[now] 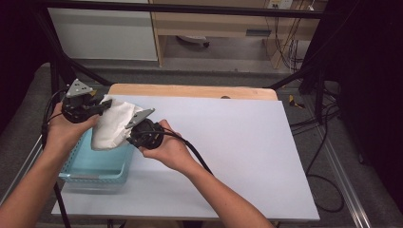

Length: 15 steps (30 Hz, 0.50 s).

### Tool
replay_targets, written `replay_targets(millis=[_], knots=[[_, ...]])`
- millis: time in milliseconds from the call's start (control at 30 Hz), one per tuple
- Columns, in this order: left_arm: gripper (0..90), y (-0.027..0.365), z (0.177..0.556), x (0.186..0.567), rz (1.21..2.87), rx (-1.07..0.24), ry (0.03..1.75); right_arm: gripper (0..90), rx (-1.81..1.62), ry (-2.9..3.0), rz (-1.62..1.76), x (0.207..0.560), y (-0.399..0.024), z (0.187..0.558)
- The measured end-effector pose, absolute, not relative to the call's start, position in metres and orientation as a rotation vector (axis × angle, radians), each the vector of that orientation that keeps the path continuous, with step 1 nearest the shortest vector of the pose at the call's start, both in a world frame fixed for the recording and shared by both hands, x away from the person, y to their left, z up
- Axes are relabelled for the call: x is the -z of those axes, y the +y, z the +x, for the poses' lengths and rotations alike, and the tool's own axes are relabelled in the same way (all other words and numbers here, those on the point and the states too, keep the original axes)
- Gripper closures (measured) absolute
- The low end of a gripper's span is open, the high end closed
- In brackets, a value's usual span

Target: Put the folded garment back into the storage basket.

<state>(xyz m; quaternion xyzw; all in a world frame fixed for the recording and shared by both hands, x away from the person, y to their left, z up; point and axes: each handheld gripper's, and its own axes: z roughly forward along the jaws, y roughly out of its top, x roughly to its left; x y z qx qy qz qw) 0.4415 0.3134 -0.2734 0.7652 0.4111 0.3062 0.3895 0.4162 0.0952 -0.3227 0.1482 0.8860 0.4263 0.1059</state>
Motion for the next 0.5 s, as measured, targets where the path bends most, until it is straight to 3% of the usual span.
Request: replay_targets(millis=[500], knots=[[76.0,0.326,0.443,0.279,1.942,-0.771,1.066,86.0,-1.245,2.626,0.434,0.328,0.11,0.421]])
